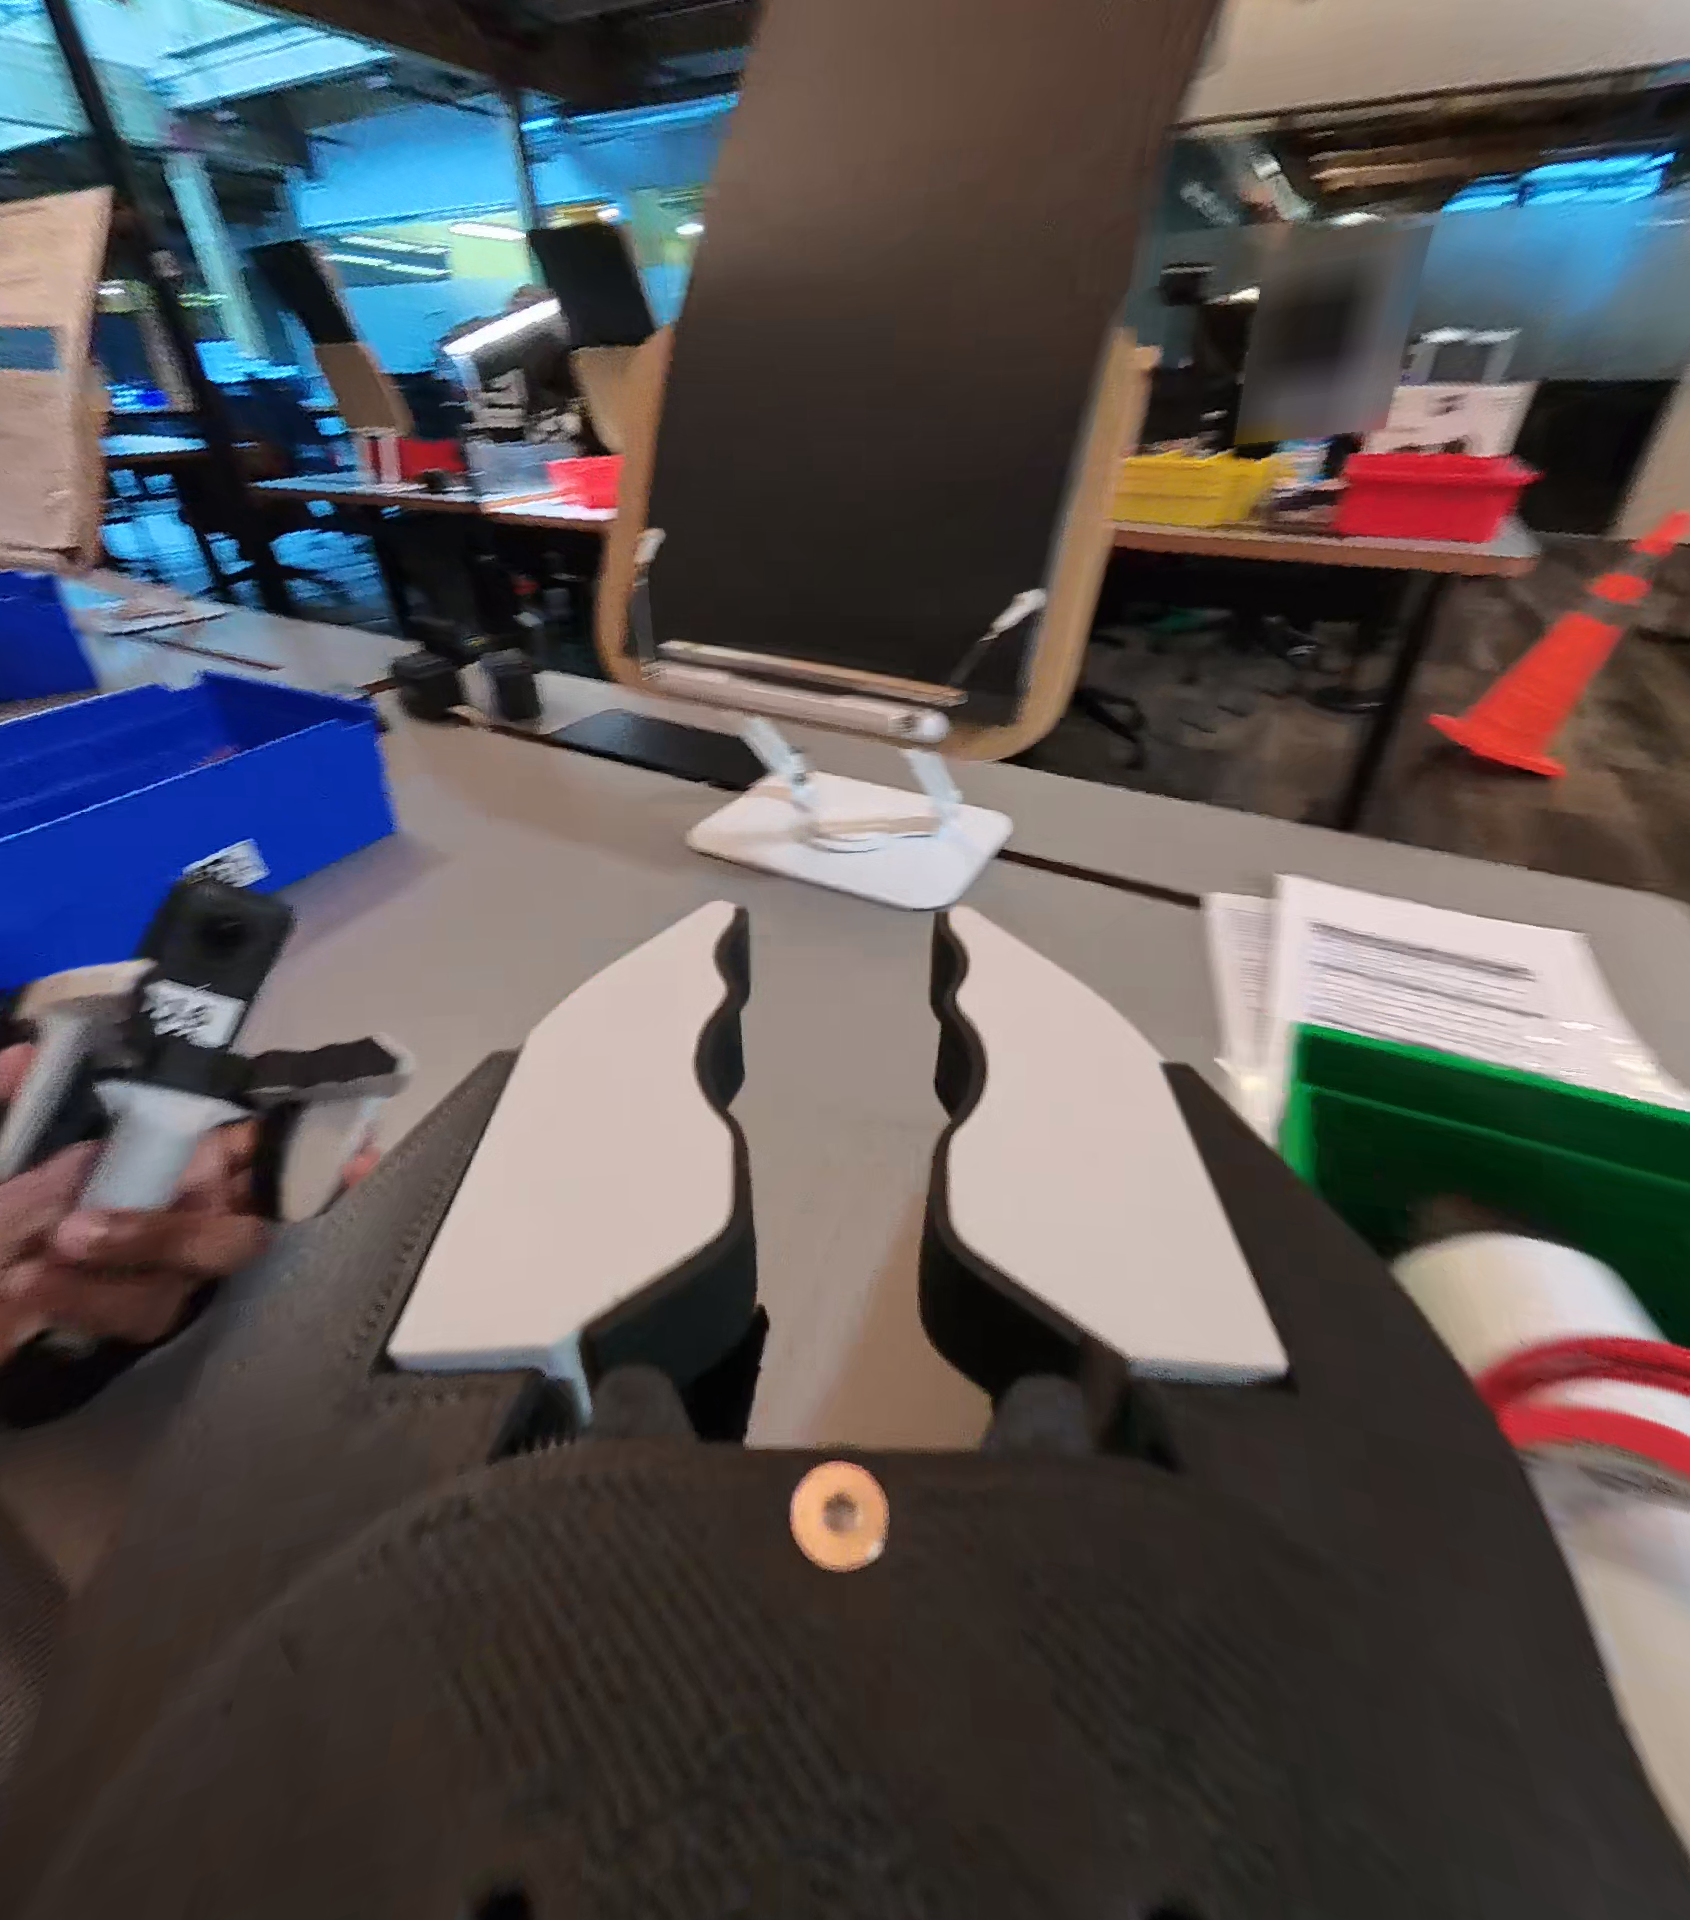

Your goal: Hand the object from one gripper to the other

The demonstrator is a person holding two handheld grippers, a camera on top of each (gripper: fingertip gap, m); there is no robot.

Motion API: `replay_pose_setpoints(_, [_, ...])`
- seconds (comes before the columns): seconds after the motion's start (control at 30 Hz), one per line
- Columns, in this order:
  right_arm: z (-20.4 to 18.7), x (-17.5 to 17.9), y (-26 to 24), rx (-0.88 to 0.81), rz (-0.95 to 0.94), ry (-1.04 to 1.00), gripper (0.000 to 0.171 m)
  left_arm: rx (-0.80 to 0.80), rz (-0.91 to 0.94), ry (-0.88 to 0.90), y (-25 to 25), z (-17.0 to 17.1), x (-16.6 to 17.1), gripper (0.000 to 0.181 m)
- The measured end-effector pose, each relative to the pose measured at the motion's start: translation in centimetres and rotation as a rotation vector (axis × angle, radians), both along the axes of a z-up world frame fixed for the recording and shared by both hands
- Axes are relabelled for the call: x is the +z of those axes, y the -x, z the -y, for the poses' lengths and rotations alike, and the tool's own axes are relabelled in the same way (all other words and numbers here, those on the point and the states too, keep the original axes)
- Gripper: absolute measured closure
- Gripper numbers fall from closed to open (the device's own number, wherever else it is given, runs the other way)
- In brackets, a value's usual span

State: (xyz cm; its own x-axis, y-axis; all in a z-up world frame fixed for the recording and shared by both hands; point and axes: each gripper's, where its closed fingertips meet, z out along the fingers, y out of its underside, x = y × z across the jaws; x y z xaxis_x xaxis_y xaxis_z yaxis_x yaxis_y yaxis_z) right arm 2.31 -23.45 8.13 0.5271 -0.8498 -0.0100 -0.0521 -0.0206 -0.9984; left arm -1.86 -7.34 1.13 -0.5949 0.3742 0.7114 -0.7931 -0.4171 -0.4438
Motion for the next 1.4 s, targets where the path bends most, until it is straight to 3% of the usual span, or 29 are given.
replay_pose_setpoints(0.17, [-7.3,-5.9,0.6,0.166,-0.117,-0.016,0.137,0.054,0.037,-0.064,-0.2,0.1,-0.3,0.124])
replay_pose_setpoints(0.27, [-10.0,-9.7,1.2,0.227,-0.186,-0.049,0.137,0.234,0.081,-0.194,-1.8,-0.8,-1.0,0.137])
replay_pose_setpoints(0.37, [-11.5,-12.1,1.4,0.276,-0.218,-0.001,0.137,0.379,0.166,-0.322,-2.8,-2.1,-1.2,0.158])
replay_pose_setpoints(0.43, [-11.7,-12.7,1.2,0.287,-0.202,0.05,0.137,0.472,0.226,-0.401,-3.3,-3.1,-1.3,0.181])
replay_pose_setpoints(0.77, [-14.6,-13.5,-0.6,0.406,-0.245,-0.003,0.139,0.721,0.172,-0.487,-3.9,-10.6,-1.1,0.181])
replay_pose_setpoints(0.83, [-15.7,-13.7,-0.9,0.434,-0.257,0.0,0.139,0.714,0.073,-0.447,-3.8,-13.1,0.0,0.181])
replay_pose_setpoints(0.9, [-16.9,-13.9,-0.9,0.467,-0.277,-0.017,0.14,0.818,0.039,-0.469,-4.3,-17.2,1.9,0.181])
replay_pose_setpoints(1.07, [-19.6,-14.3,-0.3,0.551,-0.311,-0.028,0.14,1.129,-0.078,-0.751,-6.3,-31.0,4.0,0.173])
replay_pose_setpoints(1.13, [-20.3,-14.5,-0.1,0.567,-0.303,-0.006,0.14,1.177,-0.192,-0.863,-7.4,-35.6,3.0,0.166])
replay_pose_setpoints(1.23, [-20.7,-14.6,0.2,0.576,-0.287,0.024,0.141,1.074,-0.339,-1.087,-8.8,-39.2,-0.7,0.162])
replay_pose_setpoints(1.3, [-20.5,-14.4,0.3,0.559,-0.271,0.024,0.145,1.157,-0.39,-1.24,-9.5,-42.2,-2.7,0.162])
replay_pose_setpoints(1.4, [-20.0,-14.5,0.4,0.53,-0.279,0.015,0.147,1.1,-0.457,-1.373,-10.2,-43.0,-6.1,0.165])
